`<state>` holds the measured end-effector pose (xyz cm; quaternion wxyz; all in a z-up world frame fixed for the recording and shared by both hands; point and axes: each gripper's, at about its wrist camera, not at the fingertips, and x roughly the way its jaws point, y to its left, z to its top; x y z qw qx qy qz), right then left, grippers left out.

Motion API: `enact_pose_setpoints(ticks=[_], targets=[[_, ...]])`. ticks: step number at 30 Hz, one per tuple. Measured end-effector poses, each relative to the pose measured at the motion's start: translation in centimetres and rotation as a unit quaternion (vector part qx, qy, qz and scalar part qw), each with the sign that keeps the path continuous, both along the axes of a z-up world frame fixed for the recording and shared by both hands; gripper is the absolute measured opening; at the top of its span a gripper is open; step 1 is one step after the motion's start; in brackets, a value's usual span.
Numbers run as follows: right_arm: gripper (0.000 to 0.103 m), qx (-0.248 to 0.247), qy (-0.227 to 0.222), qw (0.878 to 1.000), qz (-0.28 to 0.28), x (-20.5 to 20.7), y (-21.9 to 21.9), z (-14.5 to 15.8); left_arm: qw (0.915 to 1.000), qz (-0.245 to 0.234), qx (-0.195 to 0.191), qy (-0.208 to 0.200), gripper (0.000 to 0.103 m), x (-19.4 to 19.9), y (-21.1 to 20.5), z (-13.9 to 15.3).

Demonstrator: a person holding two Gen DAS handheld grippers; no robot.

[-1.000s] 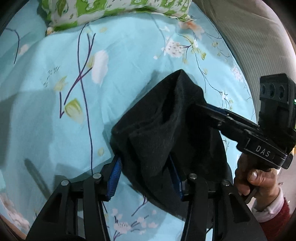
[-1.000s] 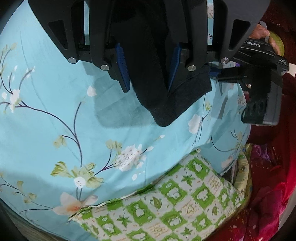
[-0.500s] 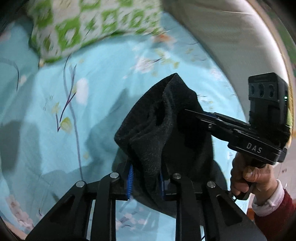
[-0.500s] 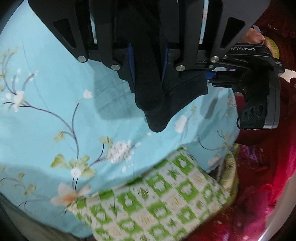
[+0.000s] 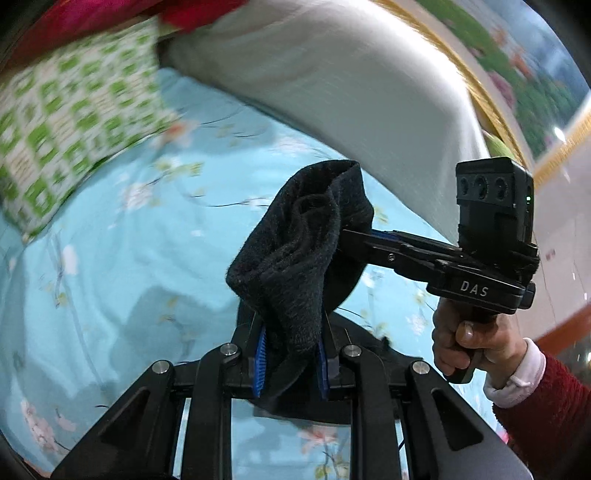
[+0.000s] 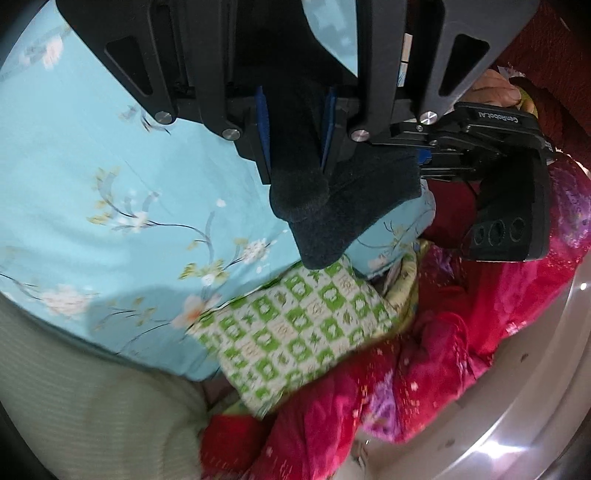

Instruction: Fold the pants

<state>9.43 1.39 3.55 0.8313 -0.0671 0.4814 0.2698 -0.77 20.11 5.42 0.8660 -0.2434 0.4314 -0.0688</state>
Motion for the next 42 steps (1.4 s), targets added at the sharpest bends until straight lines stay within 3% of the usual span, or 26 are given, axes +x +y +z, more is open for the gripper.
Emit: enact_pose_setpoints(ticks=[9,15,22,29,33,42], targets=[[0.024,0.016,-0.053,0.996,-0.063,-7.1,-5.9,3.5,0.9954,-0.093,0.024,-0.01,0.021,0.2,-8.9,1.3],[0.022,0.026,-0.081,0.99,-0.113,-11.8,-10.4,3.8,0.9855,-0.157,0.063,-0.007,0.021,0.1,-15.4,0.3],[0.02,0.031,-0.099,0.979,-0.174,-15.8,-15.8,2.1,0.9691,-0.217,0.117,0.003,0.021,0.0,-21.9,-2.2],[0.016,0.043,-0.103,0.969,-0.218,-18.0,-19.0,0.3,0.9535,-0.257,0.157,0.014,0.021,-0.5,-25.8,-4.9],[0.002,0.049,-0.101,0.965,-0.238,-18.9,-20.4,-0.5,0.9448,-0.274,0.178,0.022,0.021,-0.6,-27.5,-6.5],[0.002,0.077,-0.088,0.95,-0.291,-21.0,-22.6,-1.9,0.9299,-0.301,0.207,0.039,0.021,-0.7,-29.9,-9.6]])
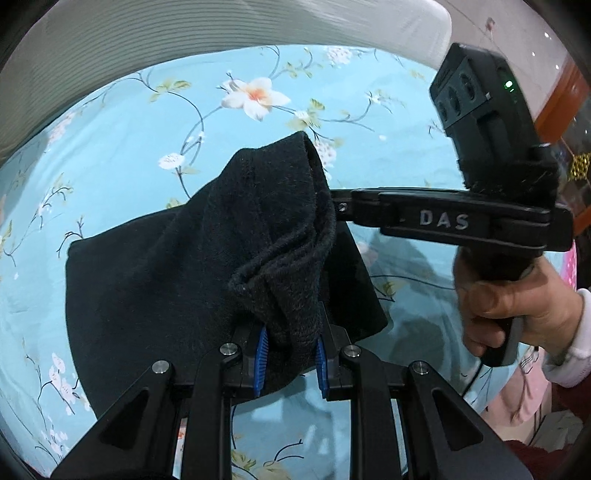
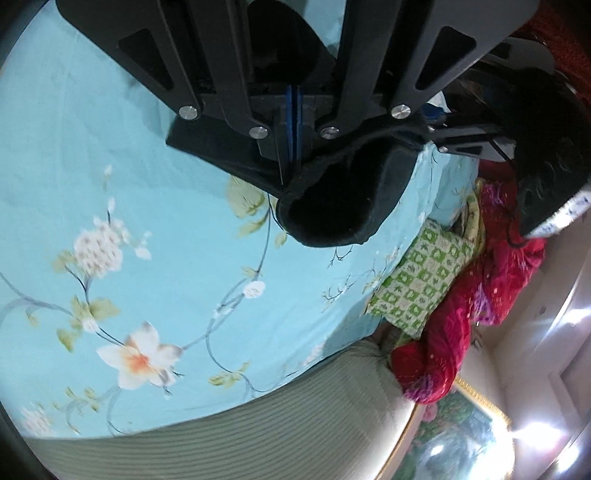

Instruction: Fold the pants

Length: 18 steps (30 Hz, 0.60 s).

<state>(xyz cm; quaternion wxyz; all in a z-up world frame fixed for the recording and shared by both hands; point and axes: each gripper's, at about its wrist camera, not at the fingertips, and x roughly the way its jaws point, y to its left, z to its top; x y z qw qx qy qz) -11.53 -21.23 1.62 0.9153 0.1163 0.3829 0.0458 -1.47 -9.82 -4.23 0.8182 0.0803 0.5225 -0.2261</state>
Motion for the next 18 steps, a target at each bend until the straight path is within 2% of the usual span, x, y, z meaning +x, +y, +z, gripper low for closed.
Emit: enact_pose_setpoints(ticks=[5,8,11,13,14,15,17,18], targets=[[0.002,0.023,-0.004,0.999,-0.035,-1.7,-0.7,0.1,0.9999,-0.006,0.001,0.009,0.024,0.4,-0.5,-0.5],[0.003,0.039,-0.007,0.997,-0.061,-2.8,-0.9,0.4,0.9991,-0.017,-0.024,0.032,0.034,0.4,-0.1,-0.5],[0.006,0.059,-0.011,0.994,-0.09,-3.6,-1.2,0.6,0.9979,-0.024,-0.038,0.047,0.037,0.1,0.3,-0.3],[0.015,0.081,-0.02,0.991,-0.107,-4.4,-1.4,0.8,0.9974,-0.028,-0.043,0.051,0.04,-0.2,0.8,0.0],[0.028,0.087,-0.025,0.99,-0.112,-4.6,-1.3,0.9,0.9971,-0.027,-0.047,0.053,0.044,-0.3,1.1,0.2],[0.048,0.09,-0.027,0.989,-0.115,-4.8,-1.3,1.0,0.9969,-0.024,-0.051,0.054,0.046,-0.3,1.4,0.4],[0.066,0.09,-0.036,0.988,-0.118,-5.2,-0.9,1.4,0.9965,-0.017,-0.062,0.053,0.051,-0.3,2.4,1.1],[0.066,0.088,-0.042,0.988,-0.117,-5.4,-0.6,1.6,0.9964,-0.012,-0.067,0.052,0.052,-0.2,2.8,1.3]])
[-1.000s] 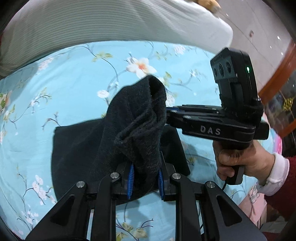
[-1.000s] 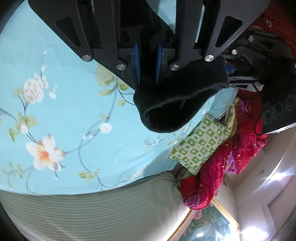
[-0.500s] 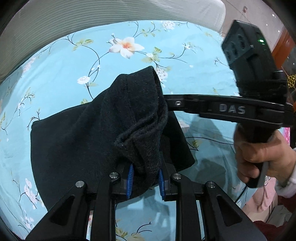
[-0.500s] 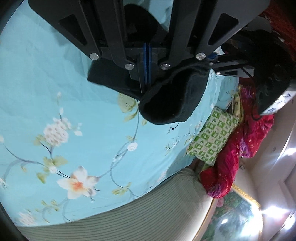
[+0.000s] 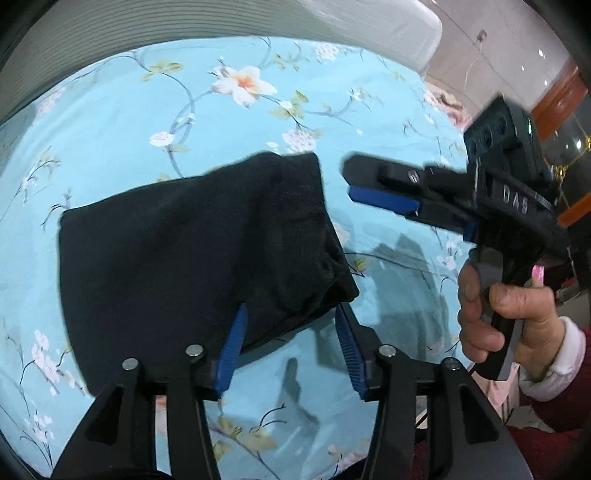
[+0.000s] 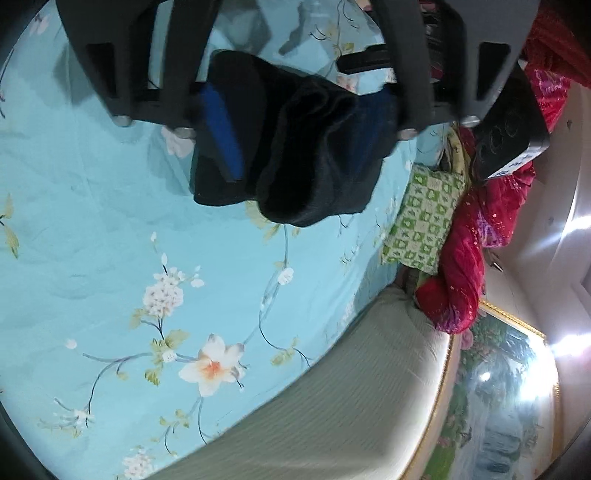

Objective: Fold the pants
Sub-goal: 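Fold the held pants end over with both tools, lowering it onto the bundle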

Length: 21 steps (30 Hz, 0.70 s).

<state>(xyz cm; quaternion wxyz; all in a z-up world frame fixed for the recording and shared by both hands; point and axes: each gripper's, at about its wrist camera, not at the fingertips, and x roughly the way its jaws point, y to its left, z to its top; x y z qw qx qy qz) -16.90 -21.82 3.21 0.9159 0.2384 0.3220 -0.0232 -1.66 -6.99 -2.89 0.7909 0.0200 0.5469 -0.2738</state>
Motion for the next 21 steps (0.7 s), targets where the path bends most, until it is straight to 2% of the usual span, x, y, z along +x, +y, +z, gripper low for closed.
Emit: enact_pose_setpoints(ticks=[5,10,12,17,21], targets=[[0.066,0.004,0.009,1.0,-0.003,0.0,0.7,-0.1,0.9987,0.047,-0.017,0.003,0.058,0.8,3.8,1.0],[0.067,-0.005,0.027,0.999,-0.021,0.6,1.7,-0.3,0.9945,0.104,-0.01,0.003,0.064,2.5,7.7,1.0],[0.078,-0.015,0.045,0.998,-0.049,0.9,2.1,-0.4,0.9916,0.129,-0.006,0.01,0.065,3.3,9.2,0.6],[0.088,-0.018,0.077,0.993,-0.091,1.7,2.9,-0.7,0.9836,0.178,-0.012,0.025,0.068,4.9,13.2,-0.2],[0.088,-0.024,0.094,0.99,-0.1,2.2,3.5,-1.2,0.979,0.199,-0.019,0.04,0.07,5.8,15.0,-1.1]])
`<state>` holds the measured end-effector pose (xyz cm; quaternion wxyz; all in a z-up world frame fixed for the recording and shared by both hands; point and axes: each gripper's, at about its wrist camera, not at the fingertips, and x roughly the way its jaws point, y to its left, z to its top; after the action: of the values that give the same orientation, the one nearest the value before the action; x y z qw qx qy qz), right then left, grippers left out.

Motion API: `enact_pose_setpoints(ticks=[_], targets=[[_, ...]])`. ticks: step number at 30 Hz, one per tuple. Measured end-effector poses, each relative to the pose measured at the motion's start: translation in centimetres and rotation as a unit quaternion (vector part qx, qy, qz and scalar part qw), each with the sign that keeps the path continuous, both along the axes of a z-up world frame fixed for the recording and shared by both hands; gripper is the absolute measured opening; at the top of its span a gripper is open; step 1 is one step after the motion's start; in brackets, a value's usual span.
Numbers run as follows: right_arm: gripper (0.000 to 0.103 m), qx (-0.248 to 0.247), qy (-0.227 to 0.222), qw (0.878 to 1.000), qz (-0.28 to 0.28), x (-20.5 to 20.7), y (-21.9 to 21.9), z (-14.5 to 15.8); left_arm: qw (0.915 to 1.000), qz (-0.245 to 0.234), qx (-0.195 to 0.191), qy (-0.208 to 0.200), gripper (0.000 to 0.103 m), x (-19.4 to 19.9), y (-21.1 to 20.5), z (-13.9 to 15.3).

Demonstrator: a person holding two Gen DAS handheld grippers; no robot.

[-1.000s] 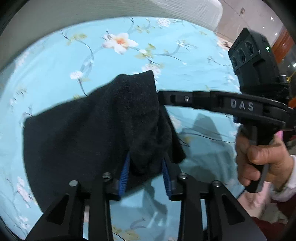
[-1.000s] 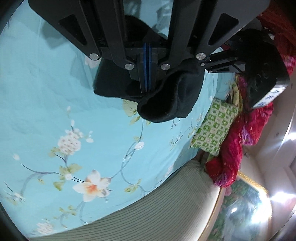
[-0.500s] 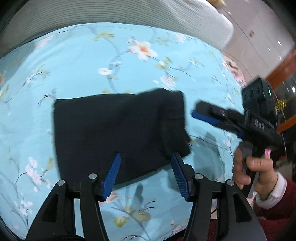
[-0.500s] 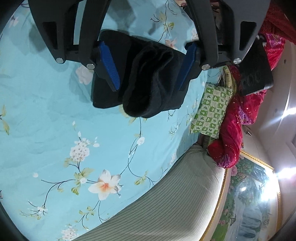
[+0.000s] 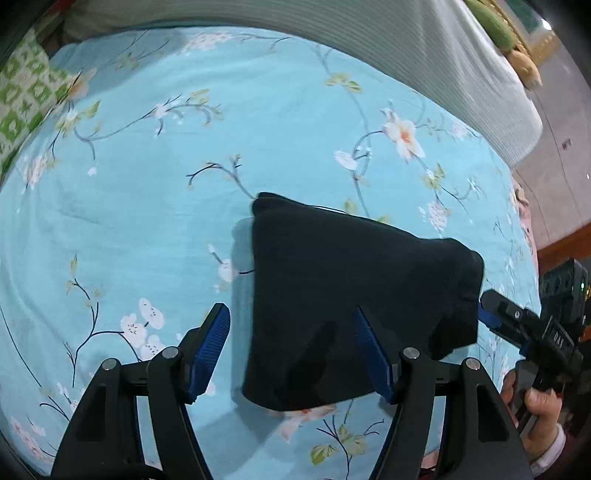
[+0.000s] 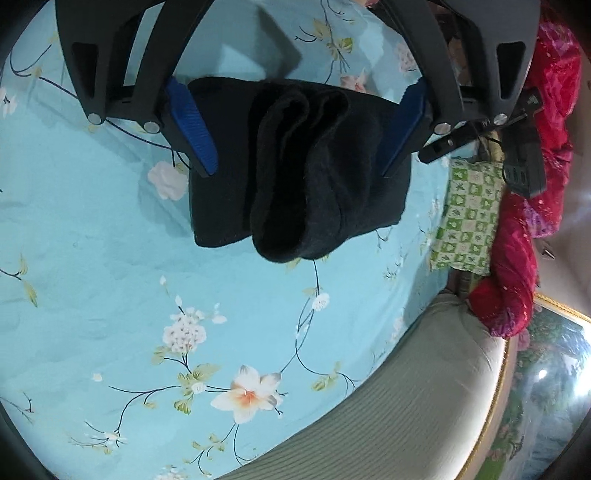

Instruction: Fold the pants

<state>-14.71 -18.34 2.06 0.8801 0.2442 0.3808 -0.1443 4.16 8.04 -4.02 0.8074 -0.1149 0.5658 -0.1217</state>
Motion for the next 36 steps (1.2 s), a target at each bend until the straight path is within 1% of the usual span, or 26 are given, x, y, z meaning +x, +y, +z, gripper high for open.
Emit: enact_pose_setpoints(ticks=[4,7,11,12,17,21,22,23,24,25,27,28,30,33,36], targets=[[0.089,0.001,0.014,1.0,-0.015,0.6,0.0,-0.5,0.9998,0.009,-0.01,0.013,0.07,0.4,1.1,-0.9],[0.089,-0.003,0.015,0.999,-0.028,0.8,-0.2,-0.4,0.9998,0.006,-0.011,0.018,0.073,0.4,0.9,-1.2],[0.091,0.007,0.023,0.999,-0.044,1.4,-0.5,-0.5,0.9995,0.003,-0.018,0.027,0.073,0.7,1.0,-1.8],[0.092,0.0,0.034,0.998,-0.048,1.7,-0.5,-0.7,0.9994,0.001,-0.02,0.029,0.073,0.8,1.0,-2.0],[0.092,-0.012,0.053,0.997,-0.051,2.0,-0.7,-1.8,0.9986,-0.007,-0.027,0.044,0.075,1.2,0.7,-3.0],[0.091,-0.01,0.063,0.996,-0.055,1.6,-1.3,-2.8,0.9981,-0.011,-0.031,0.053,0.076,1.4,0.4,-3.6],[0.09,-0.003,0.062,0.997,-0.052,1.4,-1.5,-3.2,0.998,-0.011,-0.03,0.055,0.077,1.5,0.3,-3.7],[0.083,0.0,0.061,0.997,-0.051,1.2,-1.5,-3.4,0.9979,-0.012,-0.031,0.056,0.078,1.6,0.3,-3.9],[0.074,0.003,0.061,0.997,-0.049,1.0,-1.6,-3.7,0.9977,-0.013,-0.032,0.059,0.079,1.6,0.3,-4.1],[0.071,0.009,0.061,0.997,-0.046,0.7,-2.0,-4.1,0.9975,-0.014,-0.034,0.061,0.08,1.7,0.2,-4.2],[0.061,0.02,0.053,0.998,-0.039,0.2,-2.4,-4.2,0.9971,-0.017,-0.037,0.064,0.081,1.8,0.1,-4.4],[0.059,0.026,0.048,0.998,-0.033,-0.1,-2.7,-4.3,0.9969,-0.019,-0.037,0.067,0.081,1.9,0.0,-4.6],[0.051,0.038,0.039,0.998,-0.025,-0.7,-3.1,-4.4,0.9968,-0.022,-0.037,0.068,0.081,2.0,-0.2,-4.7],[0.046,0.053,0.025,0.998,-0.018,-1.3,-3.5,-4.5,0.9968,-0.025,-0.033,0.068,0.083,2.2,-0.6,-5.0],[0.045,0.061,0.017,0.998,-0.014,-1.6,-3.7,-4.6,0.9964,-0.024,-0.037,0.072,0.083,2.6,-0.7,-5.7]])
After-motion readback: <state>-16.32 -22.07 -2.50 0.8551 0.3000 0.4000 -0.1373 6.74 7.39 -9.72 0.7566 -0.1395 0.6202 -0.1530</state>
